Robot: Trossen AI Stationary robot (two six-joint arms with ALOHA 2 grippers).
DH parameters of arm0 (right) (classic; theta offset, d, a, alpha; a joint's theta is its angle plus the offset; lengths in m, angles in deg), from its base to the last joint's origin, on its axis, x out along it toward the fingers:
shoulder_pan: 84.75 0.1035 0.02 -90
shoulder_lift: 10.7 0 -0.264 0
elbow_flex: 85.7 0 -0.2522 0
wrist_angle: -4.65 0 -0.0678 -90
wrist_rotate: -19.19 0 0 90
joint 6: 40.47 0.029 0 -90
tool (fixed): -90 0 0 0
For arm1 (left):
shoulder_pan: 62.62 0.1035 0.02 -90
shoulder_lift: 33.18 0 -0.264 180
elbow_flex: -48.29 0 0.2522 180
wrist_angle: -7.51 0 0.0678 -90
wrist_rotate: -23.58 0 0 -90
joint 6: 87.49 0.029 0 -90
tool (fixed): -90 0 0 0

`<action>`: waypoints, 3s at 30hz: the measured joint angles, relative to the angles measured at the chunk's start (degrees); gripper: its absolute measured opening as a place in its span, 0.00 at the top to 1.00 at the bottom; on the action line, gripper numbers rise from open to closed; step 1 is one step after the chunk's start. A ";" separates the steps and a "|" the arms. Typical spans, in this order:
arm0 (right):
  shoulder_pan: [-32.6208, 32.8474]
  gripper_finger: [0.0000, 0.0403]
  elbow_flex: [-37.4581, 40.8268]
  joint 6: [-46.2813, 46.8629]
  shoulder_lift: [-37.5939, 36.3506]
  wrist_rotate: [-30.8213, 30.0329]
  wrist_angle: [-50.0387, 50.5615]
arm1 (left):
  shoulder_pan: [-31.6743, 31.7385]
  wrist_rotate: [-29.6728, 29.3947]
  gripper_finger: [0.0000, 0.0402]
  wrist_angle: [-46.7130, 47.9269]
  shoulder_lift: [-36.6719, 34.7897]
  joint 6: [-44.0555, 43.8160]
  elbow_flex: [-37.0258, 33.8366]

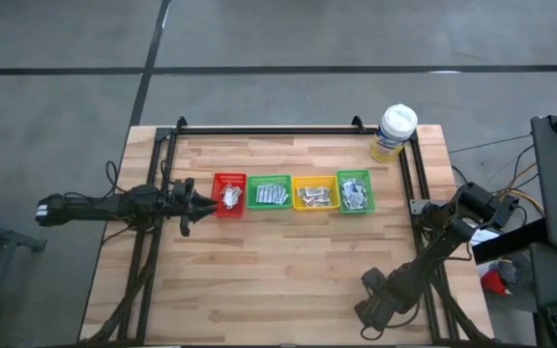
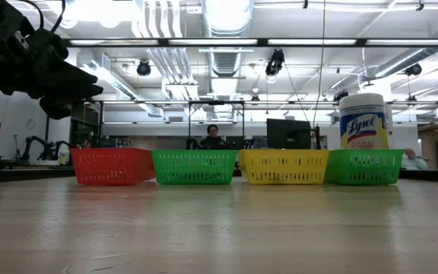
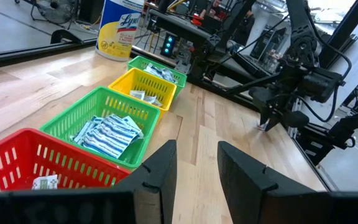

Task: Pick & Place First Aid Supplies
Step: Put the orange ointment pack into the yellow bin

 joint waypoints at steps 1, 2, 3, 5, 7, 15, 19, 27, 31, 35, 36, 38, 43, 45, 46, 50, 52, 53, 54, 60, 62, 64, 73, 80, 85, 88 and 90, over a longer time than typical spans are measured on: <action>0.00 0.76 0.04 -0.15 -0.25 -0.16 0.19 | 0.00 0.02 0.72 0.00 0.00 0.00 0.00; 0.00 0.77 0.07 -0.28 -0.58 -0.68 0.64 | 0.00 0.01 0.72 0.00 0.00 0.00 0.00; -0.01 0.78 0.14 -0.50 -0.85 -1.30 1.30 | 0.00 0.02 0.72 0.00 0.00 0.00 0.00; -0.09 0.80 0.17 -0.55 -1.31 -1.72 1.60 | 0.00 0.00 0.72 0.00 0.00 0.00 0.00; -0.09 0.82 0.15 -0.94 -1.65 -1.81 1.77 | 0.00 -0.01 0.72 0.00 0.00 0.00 0.00; -0.07 0.88 0.11 -1.51 -1.85 -2.30 1.77 | 0.00 0.00 0.72 -0.02 0.09 0.00 0.00; -0.02 0.89 0.04 -1.65 -1.92 -2.23 1.80 | 0.00 -0.01 0.72 -0.02 0.11 0.00 0.00; -0.04 0.94 0.02 -1.95 -1.96 -2.16 1.72 | 0.00 0.01 0.72 -0.04 0.11 0.00 0.00; -0.02 0.97 -0.02 -2.10 -1.98 -2.11 1.68 | 0.00 0.01 0.72 -0.04 0.11 -0.02 0.00; -0.04 0.98 -0.02 -2.57 -1.98 -2.11 1.70 | 0.00 -0.01 0.72 -0.04 0.11 -0.02 0.00; -0.04 0.98 -0.02 -2.63 -2.00 -2.09 1.70 | 0.00 -0.01 0.72 -0.04 0.11 -0.02 0.00; -0.03 0.98 -0.02 -2.63 -2.10 -2.09 1.70 | 0.00 -0.01 0.72 -0.04 0.11 -0.02 0.00; -0.02 0.98 -0.07 -3.94 -3.66 -6.16 0.85 | 0.00 0.01 0.72 -0.04 0.11 -0.02 0.00; -0.07 0.98 -0.09 -4.89 -5.09 -9.67 0.41 | 0.00 0.02 0.72 -0.07 0.11 -0.02 0.00; -0.08 0.98 -0.09 -5.58 -5.96 -11.73 0.09 | 0.00 -0.03 0.72 -0.07 0.09 -0.02 0.00; -0.15 0.98 -0.09 -11.26 -9.56 -22.40 -3.05 | 0.00 -0.01 0.72 -0.07 0.10 -0.03 0.00; -0.15 0.98 -0.12 -15.74 -11.34 -29.27 -5.63 | 0.00 -0.01 0.72 -0.07 0.10 -0.03 0.00; -0.15 0.98 -0.13 -18.49 -12.14 -32.71 -6.80 | 0.00 -0.01 0.72 -0.07 0.09 -0.02 0.00; -0.15 0.98 -0.13 -21.32 -12.81 -36.20 -8.01 | 0.00 -0.01 0.72 -0.07 0.10 -0.02 0.00; -0.19 0.98 -0.13 -37.96 -15.91 -60.27 -15.12 | 0.00 -0.01 0.72 -0.07 0.10 -0.04 0.00; -0.44 0.98 -0.13 -41.53 -16.44 -67.86 -16.58 | 0.00 -0.01 0.72 -0.07 0.09 -0.04 0.00; -0.73 0.98 -0.13 -44.15 -16.69 -74.32 -17.18 | 0.00 -0.01 0.72 -0.07 0.09 -0.02 0.00; -6.08 0.98 -0.13 -51.06 -16.60 -84.27 -17.14 | 0.00 -0.01 0.72 -0.06 0.09 -0.02 0.00; -13.63 0.98 -0.35 -65.41 -16.58 -81.66 -17.00 | 0.00 -0.01 0.72 -0.04 0.09 -0.03 0.00; -20.75 0.98 -1.75 -81.06 -16.58 -71.00 -17.10 | 0.00 -0.01 0.72 -0.04 0.09 -0.02 0.00; -24.95 0.98 -2.60 -88.07 -16.58 -65.76 -16.97 | 0.00 -0.01 0.72 -0.04 0.10 -0.02 0.00; -27.40 0.98 -3.23 -92.44 -16.58 -64.15 -16.75 | 0.00 -0.01 0.72 -0.04 0.09 -0.02 0.00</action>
